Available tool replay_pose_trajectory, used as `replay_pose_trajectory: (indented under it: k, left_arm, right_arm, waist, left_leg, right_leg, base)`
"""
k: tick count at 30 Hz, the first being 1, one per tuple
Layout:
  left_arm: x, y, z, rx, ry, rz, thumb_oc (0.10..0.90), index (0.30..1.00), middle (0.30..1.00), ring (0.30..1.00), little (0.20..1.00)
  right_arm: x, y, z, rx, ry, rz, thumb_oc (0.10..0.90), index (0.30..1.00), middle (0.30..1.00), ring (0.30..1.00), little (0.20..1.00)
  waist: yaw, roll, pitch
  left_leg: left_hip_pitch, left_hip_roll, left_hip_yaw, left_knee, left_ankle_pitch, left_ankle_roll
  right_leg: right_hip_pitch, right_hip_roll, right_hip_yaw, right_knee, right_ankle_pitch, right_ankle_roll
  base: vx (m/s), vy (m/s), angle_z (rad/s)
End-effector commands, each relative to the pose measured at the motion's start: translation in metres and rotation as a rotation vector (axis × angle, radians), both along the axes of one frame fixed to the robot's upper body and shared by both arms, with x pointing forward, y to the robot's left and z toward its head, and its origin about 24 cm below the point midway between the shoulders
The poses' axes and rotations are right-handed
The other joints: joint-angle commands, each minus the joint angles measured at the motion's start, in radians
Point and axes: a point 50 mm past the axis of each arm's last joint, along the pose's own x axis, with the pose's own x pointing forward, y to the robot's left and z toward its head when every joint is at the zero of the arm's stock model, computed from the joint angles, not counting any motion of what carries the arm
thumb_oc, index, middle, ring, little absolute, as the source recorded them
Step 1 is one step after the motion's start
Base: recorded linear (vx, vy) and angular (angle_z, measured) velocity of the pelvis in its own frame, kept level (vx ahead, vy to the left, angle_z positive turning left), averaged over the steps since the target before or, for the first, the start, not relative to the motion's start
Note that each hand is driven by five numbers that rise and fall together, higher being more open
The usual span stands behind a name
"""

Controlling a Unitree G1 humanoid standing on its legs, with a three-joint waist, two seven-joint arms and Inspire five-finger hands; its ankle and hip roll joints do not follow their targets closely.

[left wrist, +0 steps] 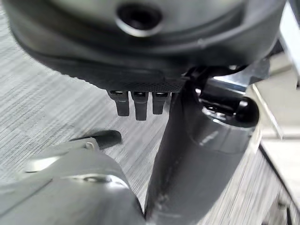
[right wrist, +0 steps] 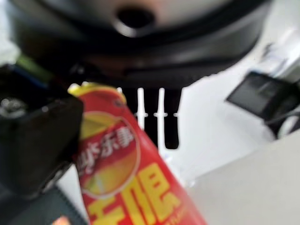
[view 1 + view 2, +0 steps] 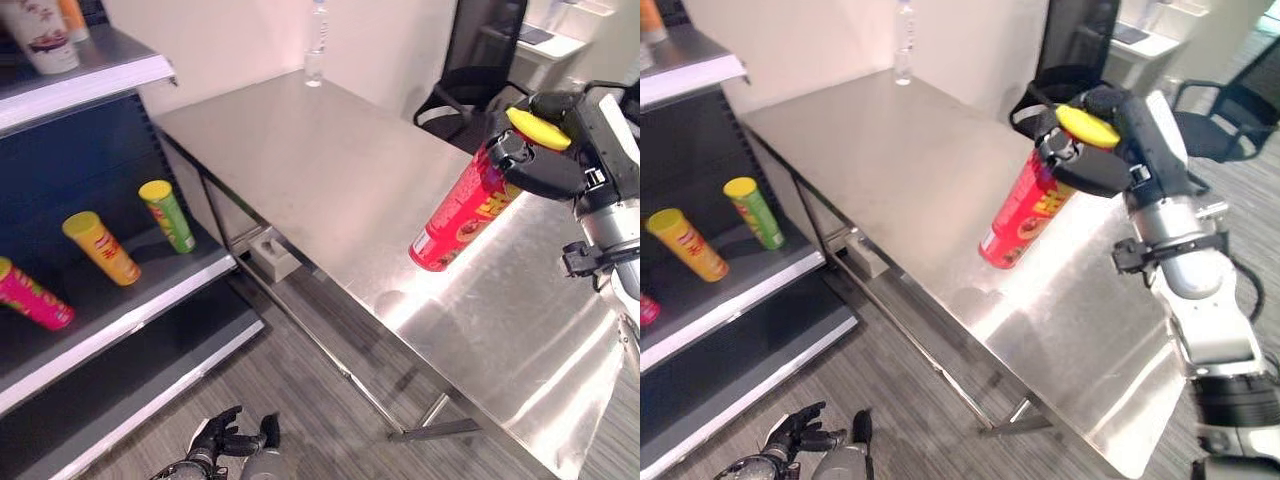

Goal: Put the goods on the table back onto the shelves and tidy them up.

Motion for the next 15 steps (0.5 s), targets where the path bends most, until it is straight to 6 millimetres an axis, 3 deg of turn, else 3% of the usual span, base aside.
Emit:
replay_pose_trajectory:
  k: [1,3,7,9,10,11,15]
  left_arm:
    - [-0.024,0.015,-0.005,0.080,0.104,-0.065,0.800,0.900,0.900,0.900,0.900]
    - [-0.024,0.016,-0.005,0.081,0.102,-0.062,0.800,0.900,0.900,0.900,0.900]
    - [-0.020,0.018,-0.003,0.088,0.091,-0.059,0.800,0.900,0.900,0.900,0.900]
    - [-0.017,0.018,-0.002,0.089,0.081,-0.056,0.800,0.900,0.900,0.900,0.900]
    - [-0.015,0.019,-0.001,0.090,0.072,-0.051,0.800,0.900,0.900,0.900,0.900]
    - [-0.014,0.019,-0.001,0.093,0.070,-0.054,0.800,0.900,0.900,0.900,0.900]
    - [0.000,0.024,0.006,0.125,0.039,-0.094,0.800,0.900,0.900,0.900,0.900]
  right_arm:
    - [-0.030,0.021,0.063,-0.058,-0.352,0.084,0.400,0.300,0.300,0.300,0.300]
    - [-0.031,0.021,0.064,-0.066,-0.354,0.081,0.400,0.300,0.300,0.300,0.300]
    - [-0.032,0.018,0.066,-0.075,-0.350,0.068,0.400,0.300,0.300,0.300,0.300]
    - [-0.032,0.016,0.067,-0.081,-0.344,0.061,0.400,0.300,0.300,0.300,0.300]
    - [-0.031,0.018,0.067,-0.077,-0.344,0.070,0.400,0.300,0.300,0.300,0.300]
    - [-0.031,0.017,0.068,-0.072,-0.352,0.063,0.400,0.300,0.300,0.300,0.300]
    - [-0.033,0.012,0.070,-0.058,-0.383,0.023,0.400,0.300,0.300,0.300,0.300]
  waist:
    - [-0.012,-0.040,-0.069]
    - [-0.023,-0.039,-0.081]
    - [-0.049,-0.030,-0.100]
    - [-0.069,-0.019,-0.116]
    - [-0.088,-0.002,-0.139]
    - [-0.093,0.003,-0.149]
    - [-0.101,-0.005,-0.157]
  left_leg:
    - [0.034,0.170,0.075,0.454,-0.262,-0.014]
    - [0.064,0.182,0.091,0.497,-0.291,-0.016]
    - [0.145,0.200,0.099,0.501,-0.291,-0.033]
    - [0.216,0.207,0.104,0.435,-0.276,-0.046]
    - [0.284,0.199,0.129,0.291,-0.283,-0.047]
    - [0.303,0.193,0.143,0.233,-0.291,-0.049]
    - [0.347,0.136,0.193,0.049,-0.323,-0.035]
  right_leg:
    - [-0.096,-0.042,0.024,0.022,-0.039,0.016]
    - [-0.109,-0.048,-0.012,0.024,-0.035,0.016]
    - [-0.138,-0.067,-0.074,0.034,-0.022,0.023]
    - [-0.159,-0.087,-0.108,0.037,0.001,0.041]
    - [-0.185,-0.106,-0.124,0.038,0.034,0.067]
    - [-0.196,-0.113,-0.124,0.034,0.049,0.075]
    - [-0.235,-0.182,-0.143,0.044,0.137,0.131]
  base:
    - [-0.14,-0.018,0.30]
    - [-0.06,0.032,0.46]
    - [-0.06,0.163,0.73]
    - [-0.06,0.285,0.80]
    - [-0.04,0.305,0.78]
    - [-0.06,0.410,1.04]
    - [-0.08,0.331,0.33]
